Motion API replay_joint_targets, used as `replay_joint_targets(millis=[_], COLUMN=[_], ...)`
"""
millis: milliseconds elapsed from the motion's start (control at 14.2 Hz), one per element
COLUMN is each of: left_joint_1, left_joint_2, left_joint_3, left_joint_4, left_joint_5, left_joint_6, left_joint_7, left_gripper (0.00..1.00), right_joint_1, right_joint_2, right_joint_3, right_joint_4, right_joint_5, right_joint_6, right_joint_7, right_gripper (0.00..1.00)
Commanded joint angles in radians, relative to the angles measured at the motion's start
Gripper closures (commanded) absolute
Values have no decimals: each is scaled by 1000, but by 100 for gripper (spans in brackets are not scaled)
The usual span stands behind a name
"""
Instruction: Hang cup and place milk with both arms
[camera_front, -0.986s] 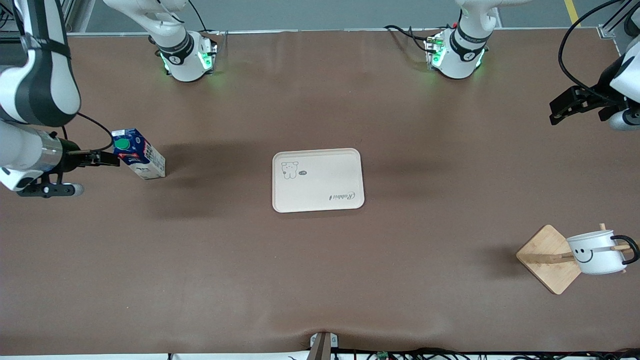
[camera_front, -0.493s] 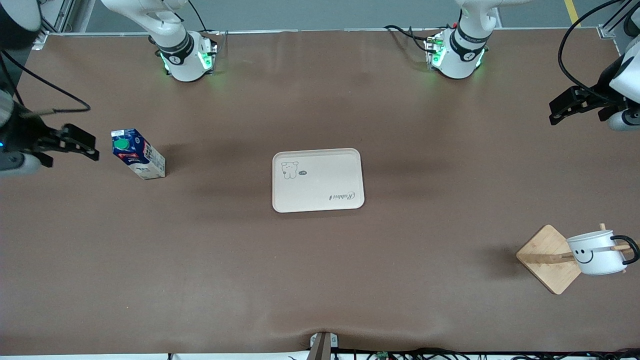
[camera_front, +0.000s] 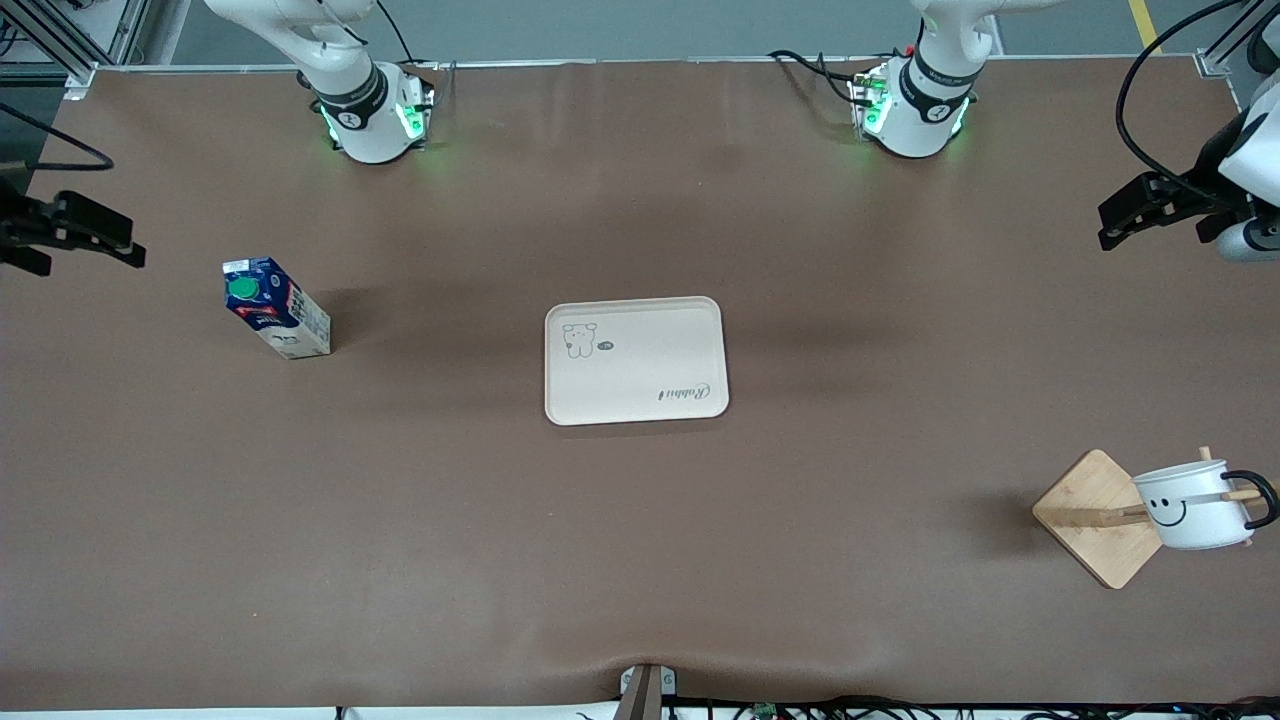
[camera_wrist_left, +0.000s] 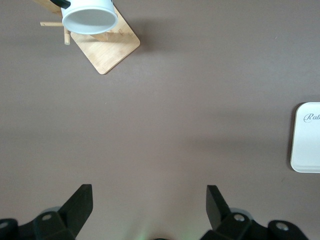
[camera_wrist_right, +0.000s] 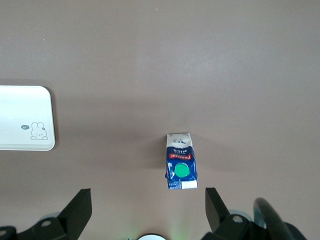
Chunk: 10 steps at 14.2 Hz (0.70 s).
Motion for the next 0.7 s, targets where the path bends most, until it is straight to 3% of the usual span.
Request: replay_joint_targets(millis=[0,423,634], left_joint_1=[2,6,6], left_joint_2=[1,10,15], left_joint_3=[-2,0,0], left_joint_4=[1,7,10], left_joint_5=[-15,-37,-35], left_joint_6=[9,9,9], left_joint_7=[9,9,9], left_gripper=[0,0,0], right_joint_1=[-5,22,25], right_joint_2=[-99,-134,-140], right_joint_3=[2,-65,-69], right_joint_4=[-110,-154,-152], right_joint_5=[9,32,37], right_joint_6=[7,7,10], right_joint_7=[23,24,17], right_gripper=[0,0,0])
